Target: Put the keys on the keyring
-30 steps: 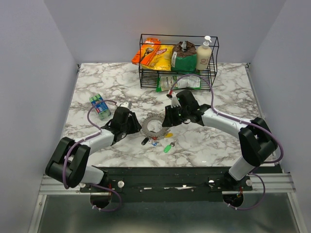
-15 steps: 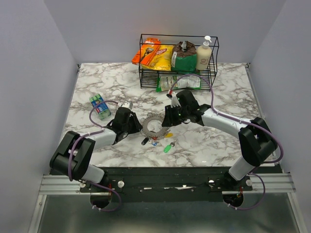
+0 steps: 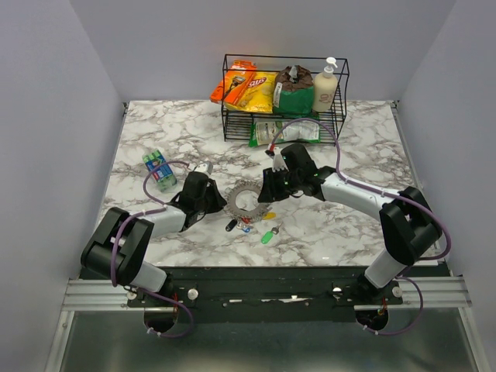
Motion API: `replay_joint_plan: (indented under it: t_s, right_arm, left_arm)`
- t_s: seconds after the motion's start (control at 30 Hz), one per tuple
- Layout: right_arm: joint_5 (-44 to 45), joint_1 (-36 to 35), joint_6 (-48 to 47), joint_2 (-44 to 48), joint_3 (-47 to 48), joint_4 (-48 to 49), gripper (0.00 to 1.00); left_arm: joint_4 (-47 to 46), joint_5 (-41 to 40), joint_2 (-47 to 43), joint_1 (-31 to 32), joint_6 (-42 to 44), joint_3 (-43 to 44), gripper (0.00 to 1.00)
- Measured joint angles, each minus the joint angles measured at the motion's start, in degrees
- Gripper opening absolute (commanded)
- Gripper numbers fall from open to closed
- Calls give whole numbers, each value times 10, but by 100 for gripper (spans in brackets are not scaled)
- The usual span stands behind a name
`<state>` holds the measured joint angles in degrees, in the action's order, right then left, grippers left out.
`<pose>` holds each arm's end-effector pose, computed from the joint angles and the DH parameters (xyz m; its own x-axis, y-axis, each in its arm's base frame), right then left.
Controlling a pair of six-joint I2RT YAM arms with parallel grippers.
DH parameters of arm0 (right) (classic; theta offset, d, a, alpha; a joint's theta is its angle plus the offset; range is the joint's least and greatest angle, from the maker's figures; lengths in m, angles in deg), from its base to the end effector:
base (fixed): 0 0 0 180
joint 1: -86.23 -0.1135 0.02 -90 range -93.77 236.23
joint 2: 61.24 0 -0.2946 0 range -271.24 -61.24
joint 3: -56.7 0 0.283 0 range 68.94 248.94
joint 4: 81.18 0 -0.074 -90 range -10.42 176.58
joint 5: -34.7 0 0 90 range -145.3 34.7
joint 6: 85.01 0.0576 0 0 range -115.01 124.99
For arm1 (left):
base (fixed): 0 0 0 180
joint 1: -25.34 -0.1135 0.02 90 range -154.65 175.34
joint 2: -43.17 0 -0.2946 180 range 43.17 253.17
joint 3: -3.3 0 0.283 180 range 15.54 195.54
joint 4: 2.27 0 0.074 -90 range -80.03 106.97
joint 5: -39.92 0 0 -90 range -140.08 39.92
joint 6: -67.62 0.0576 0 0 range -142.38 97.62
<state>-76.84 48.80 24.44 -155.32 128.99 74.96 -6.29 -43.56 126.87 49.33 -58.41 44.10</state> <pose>0.2992 0.2556 0.2111 -0.7916 -0.2158 -0.5717 -0.5362 0.6941 0.4803 0.2688 -0.1268 0.1313 -0.7489 -0.3064 -0.5876 0.0547 0.8551 -0.5155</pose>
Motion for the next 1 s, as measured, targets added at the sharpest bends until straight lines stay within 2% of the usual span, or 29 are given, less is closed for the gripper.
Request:
replay_joint_plan:
  t_s: [0.2,0.23,0.33,0.7,1.0]
  right_arm:
    - [0,0,0,0,0,0,40]
    - [0,0,0,0,0,0,45]
    - [0,0,-1,0,0,1,52]
    - [0,0,-12,39,-21,20,67]
    - [-8,0,-17,110,-73,78,89]
  left_arm:
    - [-33,20,-1,0,7,-13,0]
    - [-38,23,-2,0,8,-17,0]
    - [-48,33,-12,0,13,-29,0]
    - [-62,63,-110,0,34,-49,0]
    - [-68,100,-186,0,52,-63,0]
